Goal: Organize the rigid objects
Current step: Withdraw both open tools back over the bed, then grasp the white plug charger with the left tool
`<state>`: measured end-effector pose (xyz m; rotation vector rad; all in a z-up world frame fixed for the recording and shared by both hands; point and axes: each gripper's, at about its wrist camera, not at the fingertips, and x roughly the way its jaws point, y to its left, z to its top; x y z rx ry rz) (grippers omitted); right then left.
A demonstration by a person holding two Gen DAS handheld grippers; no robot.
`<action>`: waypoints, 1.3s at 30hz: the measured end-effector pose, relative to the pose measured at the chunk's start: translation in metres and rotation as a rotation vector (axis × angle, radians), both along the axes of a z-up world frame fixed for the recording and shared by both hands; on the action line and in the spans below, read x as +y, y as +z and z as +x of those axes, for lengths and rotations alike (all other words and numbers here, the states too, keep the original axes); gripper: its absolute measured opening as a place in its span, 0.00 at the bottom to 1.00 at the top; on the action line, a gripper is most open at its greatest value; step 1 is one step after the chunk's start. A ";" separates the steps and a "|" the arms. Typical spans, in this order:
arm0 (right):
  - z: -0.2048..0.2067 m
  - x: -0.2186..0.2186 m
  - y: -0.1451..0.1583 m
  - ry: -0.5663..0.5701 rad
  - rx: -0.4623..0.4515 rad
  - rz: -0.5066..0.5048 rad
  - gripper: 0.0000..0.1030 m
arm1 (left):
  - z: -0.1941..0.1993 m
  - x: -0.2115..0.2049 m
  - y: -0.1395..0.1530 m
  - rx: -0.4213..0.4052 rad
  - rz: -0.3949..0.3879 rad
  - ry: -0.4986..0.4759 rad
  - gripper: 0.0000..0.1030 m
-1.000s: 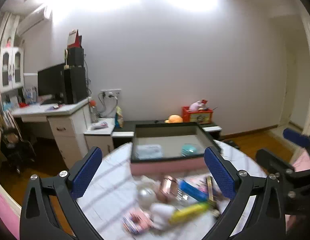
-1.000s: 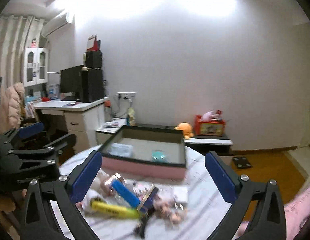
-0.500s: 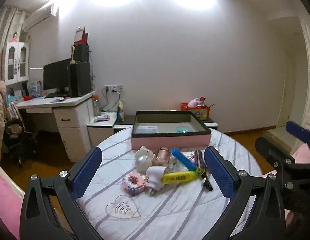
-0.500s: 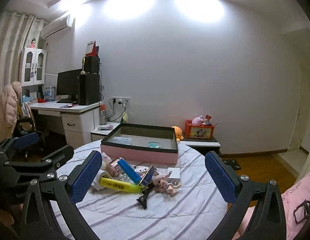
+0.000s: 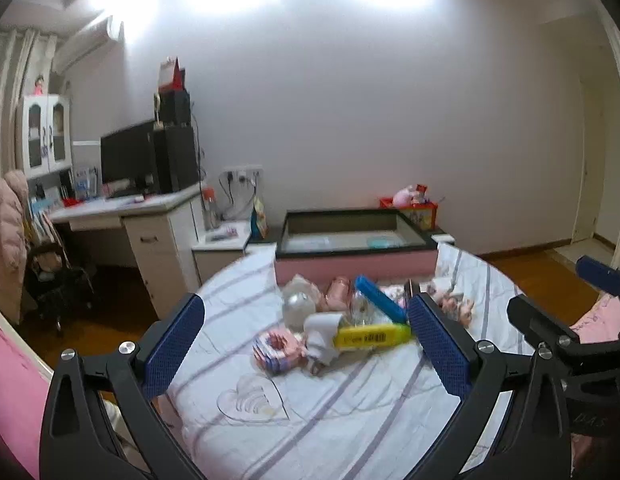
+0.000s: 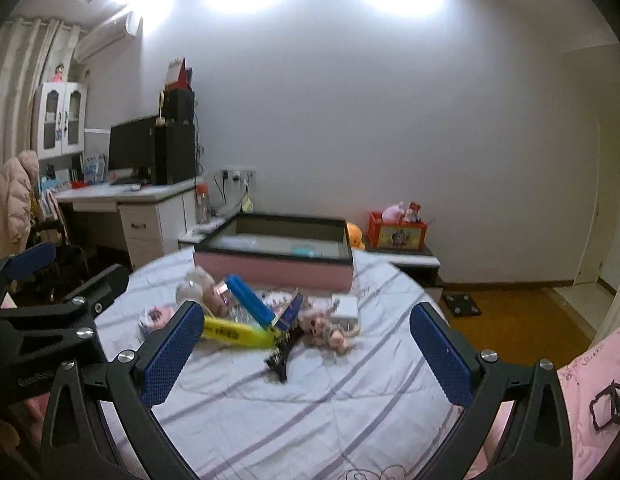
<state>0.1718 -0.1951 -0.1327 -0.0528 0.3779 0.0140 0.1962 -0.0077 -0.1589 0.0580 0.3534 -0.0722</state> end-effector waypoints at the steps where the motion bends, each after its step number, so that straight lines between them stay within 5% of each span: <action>1: 0.004 -0.002 -0.005 0.000 0.020 0.004 1.00 | 0.004 0.000 -0.005 0.022 0.003 -0.003 1.00; 26: 0.094 -0.030 -0.083 -0.039 0.282 0.068 1.00 | 0.131 0.001 -0.101 0.430 0.068 0.010 1.00; 34: 0.115 -0.034 -0.091 -0.033 0.331 0.074 1.00 | 0.159 -0.014 -0.099 0.427 0.169 0.001 1.00; 39: 0.118 -0.035 -0.091 -0.030 0.338 0.073 1.00 | 0.156 -0.012 -0.091 0.386 0.168 -0.019 0.87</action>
